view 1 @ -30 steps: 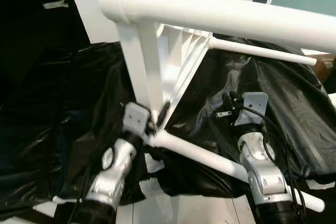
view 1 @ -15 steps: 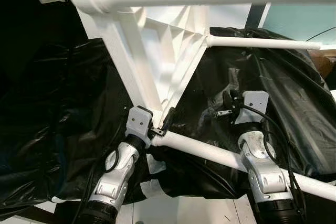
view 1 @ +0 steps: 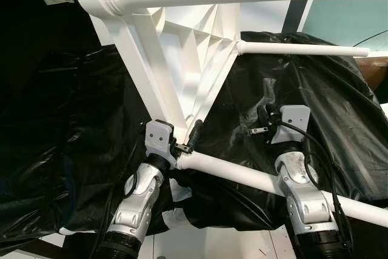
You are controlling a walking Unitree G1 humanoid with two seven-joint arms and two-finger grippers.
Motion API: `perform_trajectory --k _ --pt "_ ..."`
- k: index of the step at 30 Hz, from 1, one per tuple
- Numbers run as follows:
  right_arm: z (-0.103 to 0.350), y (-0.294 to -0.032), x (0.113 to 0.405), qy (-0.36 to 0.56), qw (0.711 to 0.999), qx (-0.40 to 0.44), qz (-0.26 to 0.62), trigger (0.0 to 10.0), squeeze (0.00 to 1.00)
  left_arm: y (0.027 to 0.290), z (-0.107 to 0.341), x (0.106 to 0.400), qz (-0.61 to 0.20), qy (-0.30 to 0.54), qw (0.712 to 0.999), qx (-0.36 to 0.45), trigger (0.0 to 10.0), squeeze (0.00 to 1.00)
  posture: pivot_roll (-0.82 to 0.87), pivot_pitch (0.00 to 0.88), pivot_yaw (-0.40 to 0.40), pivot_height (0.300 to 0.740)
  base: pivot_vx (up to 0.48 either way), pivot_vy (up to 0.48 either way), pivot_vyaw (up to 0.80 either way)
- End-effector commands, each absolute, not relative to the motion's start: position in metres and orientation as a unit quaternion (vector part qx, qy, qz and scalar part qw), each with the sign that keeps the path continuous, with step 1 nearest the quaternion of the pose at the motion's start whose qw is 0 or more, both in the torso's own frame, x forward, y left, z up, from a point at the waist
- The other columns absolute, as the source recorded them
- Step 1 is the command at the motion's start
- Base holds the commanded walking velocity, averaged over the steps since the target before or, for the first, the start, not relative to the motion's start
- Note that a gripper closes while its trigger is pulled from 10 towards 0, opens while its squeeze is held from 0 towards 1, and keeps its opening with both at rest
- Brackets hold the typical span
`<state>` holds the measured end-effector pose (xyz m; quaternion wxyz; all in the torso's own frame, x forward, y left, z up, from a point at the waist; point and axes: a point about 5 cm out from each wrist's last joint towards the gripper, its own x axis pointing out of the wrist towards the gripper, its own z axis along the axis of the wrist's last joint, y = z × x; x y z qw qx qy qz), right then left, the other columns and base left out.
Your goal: Building children table
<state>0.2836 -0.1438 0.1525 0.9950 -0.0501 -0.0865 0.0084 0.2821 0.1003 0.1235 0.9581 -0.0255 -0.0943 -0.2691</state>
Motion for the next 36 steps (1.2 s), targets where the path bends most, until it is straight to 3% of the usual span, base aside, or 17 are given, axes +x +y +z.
perform_trajectory --k 1,20,36 --pt "0.148 -0.143 0.285 -0.075 0.996 -0.048 0.011 10.0 0.00 0.104 0.121 0.284 -0.265 -0.084 0.960 -0.031 10.0 0.00 0.03 0.000 0.022 0.740 0.000 0.000 0.00" --pt "0.147 -0.142 0.285 -0.070 0.996 -0.050 0.019 10.0 0.00 0.093 0.125 0.287 -0.280 -0.090 0.955 -0.045 10.0 0.00 0.03 0.000 0.015 0.740 0.000 0.000 0.00" --pt "0.148 -0.138 0.291 -0.075 0.996 -0.049 0.030 10.0 0.00 0.102 0.144 0.290 -0.268 -0.142 0.952 -0.037 10.0 0.00 0.06 0.000 -0.002 0.740 0.000 0.000 0.00"
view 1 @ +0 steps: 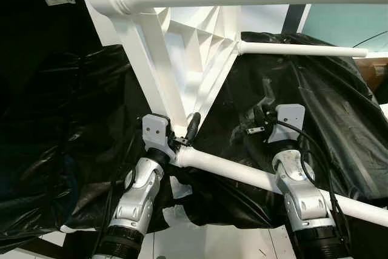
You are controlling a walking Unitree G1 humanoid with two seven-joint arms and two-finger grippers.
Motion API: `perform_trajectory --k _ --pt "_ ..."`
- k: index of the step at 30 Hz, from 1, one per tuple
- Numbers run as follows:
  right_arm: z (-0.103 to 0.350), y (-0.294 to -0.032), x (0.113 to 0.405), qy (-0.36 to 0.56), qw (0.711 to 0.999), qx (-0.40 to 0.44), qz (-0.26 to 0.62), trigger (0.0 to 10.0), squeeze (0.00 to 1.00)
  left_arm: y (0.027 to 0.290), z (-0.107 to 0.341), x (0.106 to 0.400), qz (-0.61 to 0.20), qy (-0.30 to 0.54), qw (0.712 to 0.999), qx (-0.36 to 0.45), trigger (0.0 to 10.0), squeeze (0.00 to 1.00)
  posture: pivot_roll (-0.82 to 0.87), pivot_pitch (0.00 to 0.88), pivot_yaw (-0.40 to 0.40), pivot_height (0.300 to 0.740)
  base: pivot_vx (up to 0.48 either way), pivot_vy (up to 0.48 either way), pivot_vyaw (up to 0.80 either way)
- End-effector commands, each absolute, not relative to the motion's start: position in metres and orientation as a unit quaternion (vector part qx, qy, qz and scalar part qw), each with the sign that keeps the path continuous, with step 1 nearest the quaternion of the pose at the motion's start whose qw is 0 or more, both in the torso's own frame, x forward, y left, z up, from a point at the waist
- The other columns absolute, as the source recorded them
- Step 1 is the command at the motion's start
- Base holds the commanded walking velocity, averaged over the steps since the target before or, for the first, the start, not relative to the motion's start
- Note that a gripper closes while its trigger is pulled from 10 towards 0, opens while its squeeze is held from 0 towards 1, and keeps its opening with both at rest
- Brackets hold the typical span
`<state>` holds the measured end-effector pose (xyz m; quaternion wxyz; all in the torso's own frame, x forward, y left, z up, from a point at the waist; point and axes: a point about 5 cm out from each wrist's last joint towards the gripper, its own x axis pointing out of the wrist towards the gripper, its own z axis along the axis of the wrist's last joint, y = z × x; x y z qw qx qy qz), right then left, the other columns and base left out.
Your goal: Building children table
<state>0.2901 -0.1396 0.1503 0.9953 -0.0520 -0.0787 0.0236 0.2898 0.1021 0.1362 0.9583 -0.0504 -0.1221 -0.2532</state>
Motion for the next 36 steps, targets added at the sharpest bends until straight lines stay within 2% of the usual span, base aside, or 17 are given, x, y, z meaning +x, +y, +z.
perform_trajectory --k 1,4,16,36 --pt "0.148 -0.138 0.291 -0.075 0.996 -0.049 0.030 10.0 0.00 0.102 0.144 0.290 -0.268 -0.142 0.952 -0.037 10.0 0.00 0.06 0.000 -0.002 0.740 0.000 0.000 0.00" --pt "0.147 -0.138 0.292 -0.071 0.995 -0.054 0.040 10.0 0.00 0.095 0.157 0.287 -0.273 -0.183 0.944 -0.028 10.0 0.00 0.06 0.000 -0.015 0.740 0.000 0.000 0.00" --pt "0.149 -0.140 0.296 -0.077 0.995 -0.055 0.038 10.0 0.00 0.085 0.170 0.287 -0.303 -0.210 0.929 -0.026 10.0 0.00 0.05 0.000 -0.006 0.740 0.000 0.000 0.00" --pt "0.149 -0.141 0.298 -0.080 0.995 -0.053 0.034 10.0 0.00 0.080 0.150 0.296 -0.311 -0.136 0.940 -0.027 10.0 0.00 0.05 0.000 -0.001 0.740 0.000 0.000 0.00"
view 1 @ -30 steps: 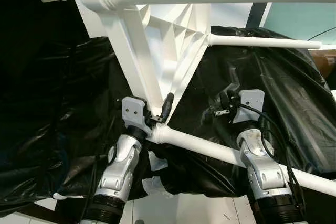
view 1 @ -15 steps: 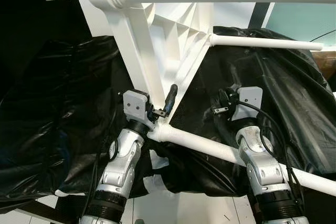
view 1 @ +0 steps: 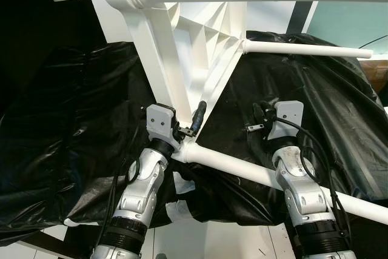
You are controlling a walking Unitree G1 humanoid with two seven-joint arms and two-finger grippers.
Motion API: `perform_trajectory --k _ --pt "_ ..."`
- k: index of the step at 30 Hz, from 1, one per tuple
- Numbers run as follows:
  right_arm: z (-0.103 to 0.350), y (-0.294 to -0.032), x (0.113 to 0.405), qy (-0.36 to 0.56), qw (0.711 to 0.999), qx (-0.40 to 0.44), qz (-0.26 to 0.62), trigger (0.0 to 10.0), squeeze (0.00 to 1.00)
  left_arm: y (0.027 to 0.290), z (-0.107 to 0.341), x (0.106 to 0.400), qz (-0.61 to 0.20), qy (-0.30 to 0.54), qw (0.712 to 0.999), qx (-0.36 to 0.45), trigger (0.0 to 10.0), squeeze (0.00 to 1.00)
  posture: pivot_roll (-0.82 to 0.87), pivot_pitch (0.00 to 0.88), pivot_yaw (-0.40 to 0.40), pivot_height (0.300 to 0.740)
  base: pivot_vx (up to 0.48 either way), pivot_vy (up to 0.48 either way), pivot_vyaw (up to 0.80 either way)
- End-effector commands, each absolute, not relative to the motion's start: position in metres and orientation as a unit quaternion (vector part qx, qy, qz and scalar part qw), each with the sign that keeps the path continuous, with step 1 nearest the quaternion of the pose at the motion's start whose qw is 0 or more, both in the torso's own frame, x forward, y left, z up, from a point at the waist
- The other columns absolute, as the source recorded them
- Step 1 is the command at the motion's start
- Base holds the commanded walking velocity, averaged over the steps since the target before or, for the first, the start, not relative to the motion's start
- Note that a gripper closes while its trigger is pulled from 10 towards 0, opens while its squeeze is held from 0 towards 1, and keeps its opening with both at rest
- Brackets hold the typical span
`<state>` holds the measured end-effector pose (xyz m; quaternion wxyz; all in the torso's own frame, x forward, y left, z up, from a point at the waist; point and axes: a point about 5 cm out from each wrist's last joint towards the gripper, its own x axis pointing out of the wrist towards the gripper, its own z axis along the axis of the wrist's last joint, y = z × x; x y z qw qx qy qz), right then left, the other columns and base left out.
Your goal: Building children table
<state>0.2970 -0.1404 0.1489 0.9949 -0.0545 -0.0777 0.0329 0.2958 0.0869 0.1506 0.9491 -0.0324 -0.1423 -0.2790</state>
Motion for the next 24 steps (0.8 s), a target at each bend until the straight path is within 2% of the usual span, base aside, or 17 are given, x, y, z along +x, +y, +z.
perform_trajectory --k 1,6,7,8,9,11,12,13,24 --pt "0.149 -0.140 0.298 -0.081 0.995 -0.054 0.035 10.0 0.00 0.076 0.149 0.296 -0.325 -0.128 0.936 -0.026 10.0 0.00 0.05 0.000 0.000 0.740 0.000 0.000 0.00" --pt "0.150 -0.140 0.299 -0.082 0.994 -0.055 0.036 10.0 0.00 0.067 0.143 0.294 -0.377 -0.101 0.921 -0.021 10.0 0.00 0.04 0.000 0.003 0.740 0.000 0.000 0.00" --pt "0.150 -0.140 0.299 -0.082 0.994 -0.055 0.036 10.0 0.00 0.065 0.142 0.294 -0.386 -0.098 0.917 -0.019 9.5 0.00 0.04 0.000 0.004 0.740 0.000 0.000 0.00" --pt "0.150 -0.140 0.299 -0.082 0.994 -0.055 0.036 10.0 0.00 0.065 0.142 0.294 -0.386 -0.098 0.917 -0.019 9.5 0.00 0.04 0.000 0.004 0.740 0.000 0.000 0.00" --pt "0.150 -0.140 0.298 -0.082 0.994 -0.055 0.036 10.0 0.00 0.063 0.141 0.294 -0.393 -0.096 0.914 -0.016 5.1 0.00 0.04 0.000 0.007 0.740 0.000 0.000 0.00" --pt "0.150 -0.140 0.298 -0.082 0.994 -0.055 0.036 10.0 0.00 0.063 0.141 0.294 -0.393 -0.096 0.914 -0.016 5.1 0.00 0.04 0.000 0.007 0.740 0.000 0.000 0.00" --pt "0.150 -0.140 0.298 -0.082 0.994 -0.055 0.035 10.0 0.00 0.062 0.141 0.295 -0.397 -0.096 0.913 -0.014 4.3 0.00 0.04 0.000 0.008 0.740 0.000 0.000 0.00" --pt "0.149 -0.140 0.298 -0.083 0.994 -0.055 0.035 10.0 0.00 0.061 0.141 0.295 -0.399 -0.096 0.912 -0.013 0.0 0.00 0.04 0.000 0.011 0.740 0.000 0.000 0.00" --pt "0.149 -0.140 0.297 -0.082 0.995 -0.052 0.031 10.0 0.00 0.062 0.140 0.299 -0.375 -0.095 0.922 -0.014 0.0 0.00 0.04 0.000 0.020 0.740 0.000 0.000 0.00"
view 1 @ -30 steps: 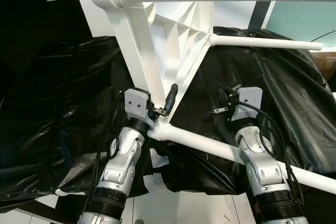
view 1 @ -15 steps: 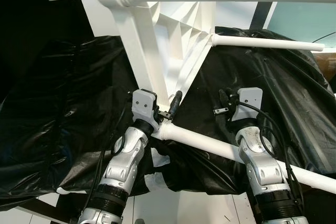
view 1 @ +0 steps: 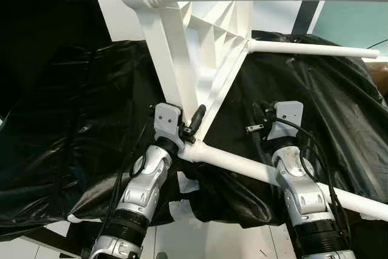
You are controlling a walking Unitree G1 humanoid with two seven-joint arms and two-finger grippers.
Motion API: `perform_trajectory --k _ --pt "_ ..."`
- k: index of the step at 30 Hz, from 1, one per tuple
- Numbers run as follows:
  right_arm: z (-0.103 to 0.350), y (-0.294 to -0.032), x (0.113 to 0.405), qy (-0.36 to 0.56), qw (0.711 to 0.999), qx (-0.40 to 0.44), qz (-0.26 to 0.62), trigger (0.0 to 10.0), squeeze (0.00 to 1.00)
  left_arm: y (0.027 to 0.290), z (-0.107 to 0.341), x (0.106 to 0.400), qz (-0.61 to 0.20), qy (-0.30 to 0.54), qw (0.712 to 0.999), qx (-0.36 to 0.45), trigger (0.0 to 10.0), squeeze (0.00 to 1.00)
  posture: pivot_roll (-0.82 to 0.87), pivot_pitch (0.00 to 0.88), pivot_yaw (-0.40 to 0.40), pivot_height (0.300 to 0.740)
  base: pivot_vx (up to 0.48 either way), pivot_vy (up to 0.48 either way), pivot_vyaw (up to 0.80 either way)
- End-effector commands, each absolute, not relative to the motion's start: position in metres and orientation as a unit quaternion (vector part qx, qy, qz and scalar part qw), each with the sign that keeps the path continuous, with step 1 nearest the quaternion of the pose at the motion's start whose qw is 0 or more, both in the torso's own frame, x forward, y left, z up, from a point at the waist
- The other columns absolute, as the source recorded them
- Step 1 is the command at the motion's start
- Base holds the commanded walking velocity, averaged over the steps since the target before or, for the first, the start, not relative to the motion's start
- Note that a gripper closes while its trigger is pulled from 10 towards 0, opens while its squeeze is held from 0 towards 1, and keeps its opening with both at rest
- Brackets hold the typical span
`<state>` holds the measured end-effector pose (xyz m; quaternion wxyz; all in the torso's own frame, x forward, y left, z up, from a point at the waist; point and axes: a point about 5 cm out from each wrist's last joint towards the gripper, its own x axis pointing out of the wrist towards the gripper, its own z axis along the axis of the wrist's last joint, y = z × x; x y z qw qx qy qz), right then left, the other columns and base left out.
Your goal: Building children table
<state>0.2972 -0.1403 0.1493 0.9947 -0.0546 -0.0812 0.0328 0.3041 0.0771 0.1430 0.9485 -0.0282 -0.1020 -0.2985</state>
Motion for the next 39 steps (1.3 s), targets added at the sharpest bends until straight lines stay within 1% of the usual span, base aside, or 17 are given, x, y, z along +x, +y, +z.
perform_trajectory --k 1,2,3,5,6,11,12,13,15,16,18,19,21,24,27,36,39 --pt "0.149 -0.140 0.297 -0.082 0.995 -0.052 0.031 10.0 0.00 0.062 0.140 0.299 -0.375 -0.095 0.922 -0.014 0.0 0.00 0.04 0.000 0.020 0.740 0.000 0.000 0.00" --pt "0.148 -0.139 0.297 -0.082 0.995 -0.051 0.031 10.0 0.00 0.065 0.140 0.302 -0.345 -0.094 0.934 -0.017 0.0 0.00 0.04 0.000 0.019 0.740 0.000 0.000 0.00" --pt "0.148 -0.139 0.297 -0.082 0.995 -0.051 0.031 10.0 0.00 0.065 0.140 0.302 -0.345 -0.094 0.934 -0.017 0.0 0.00 0.04 0.000 0.019 0.740 0.000 0.000 0.00" --pt "0.149 -0.139 0.297 -0.083 0.995 -0.050 0.031 10.0 0.00 0.077 0.139 0.312 -0.267 -0.091 0.959 -0.019 0.0 0.00 0.04 0.000 0.017 0.740 0.000 0.000 0.00" --pt "0.149 -0.138 0.298 -0.083 0.995 -0.050 0.032 10.0 0.00 0.081 0.138 0.315 -0.240 -0.089 0.966 -0.018 0.0 0.00 0.04 0.000 0.017 0.740 0.000 0.000 0.00" --pt "0.149 -0.138 0.298 -0.084 0.995 -0.049 0.032 10.0 0.00 0.091 0.137 0.320 -0.194 -0.084 0.977 -0.018 0.0 0.00 0.04 0.000 0.016 0.740 0.000 0.000 0.00" --pt "0.149 -0.138 0.298 -0.083 0.995 -0.049 0.032 10.0 0.00 0.096 0.136 0.321 -0.173 -0.083 0.981 -0.017 0.0 0.00 0.04 0.000 0.016 0.740 0.000 0.000 0.00" --pt "0.149 -0.138 0.298 -0.083 0.995 -0.049 0.032 10.0 0.00 0.096 0.136 0.321 -0.173 -0.083 0.981 -0.017 0.0 0.00 0.04 0.000 0.016 0.740 0.000 0.000 0.00" --pt "0.149 -0.138 0.298 -0.083 0.995 -0.048 0.032 10.0 0.00 0.107 0.133 0.324 -0.130 -0.077 0.988 -0.016 0.0 0.00 0.04 0.000 0.016 0.740 0.000 0.000 0.00" --pt "0.149 -0.138 0.298 -0.083 0.995 -0.048 0.032 10.0 0.00 0.107 0.133 0.324 -0.130 -0.077 0.988 -0.016 0.0 0.00 0.04 0.000 0.016 0.740 0.000 0.000 0.00" --pt "0.148 -0.138 0.297 -0.082 0.995 -0.048 0.032 10.0 0.00 0.117 0.130 0.325 -0.090 -0.074 0.993 -0.011 0.0 0.00 0.04 0.000 0.017 0.740 0.000 0.000 0.00" --pt "0.148 -0.138 0.297 -0.082 0.995 -0.048 0.032 10.0 0.00 0.117 0.130 0.325 -0.090 -0.074 0.993 -0.011 0.0 0.00 0.04 0.000 0.017 0.740 0.000 0.000 0.00" --pt "0.148 -0.138 0.297 -0.082 0.995 -0.047 0.031 10.0 0.00 0.124 0.126 0.324 -0.055 -0.069 0.996 -0.011 0.0 0.00 0.04 0.000 0.018 0.740 0.000 0.000 0.00" --pt "0.148 -0.138 0.298 -0.082 0.995 -0.047 0.031 10.0 0.00 0.126 0.124 0.324 -0.046 -0.067 0.997 -0.011 0.0 0.00 0.04 0.000 0.018 0.740 0.000 0.000 0.00" --pt "0.148 -0.138 0.297 -0.083 0.995 -0.047 0.031 10.0 0.00 0.132 0.114 0.322 -0.023 -0.044 0.999 -0.021 0.0 0.00 0.05 0.000 0.018 0.740 0.000 0.000 0.00" --pt "0.147 -0.138 0.297 -0.081 0.995 -0.046 0.032 10.0 0.00 0.132 0.113 0.321 -0.020 -0.043 0.999 -0.025 0.0 0.00 0.05 0.000 0.018 0.740 0.000 0.000 0.00" --pt "0.148 -0.137 0.297 -0.081 0.995 -0.046 0.032 10.0 0.00 0.147 0.110 0.323 0.036 -0.034 0.999 -0.018 0.0 0.00 0.04 0.000 0.018 0.740 0.000 0.000 0.00"
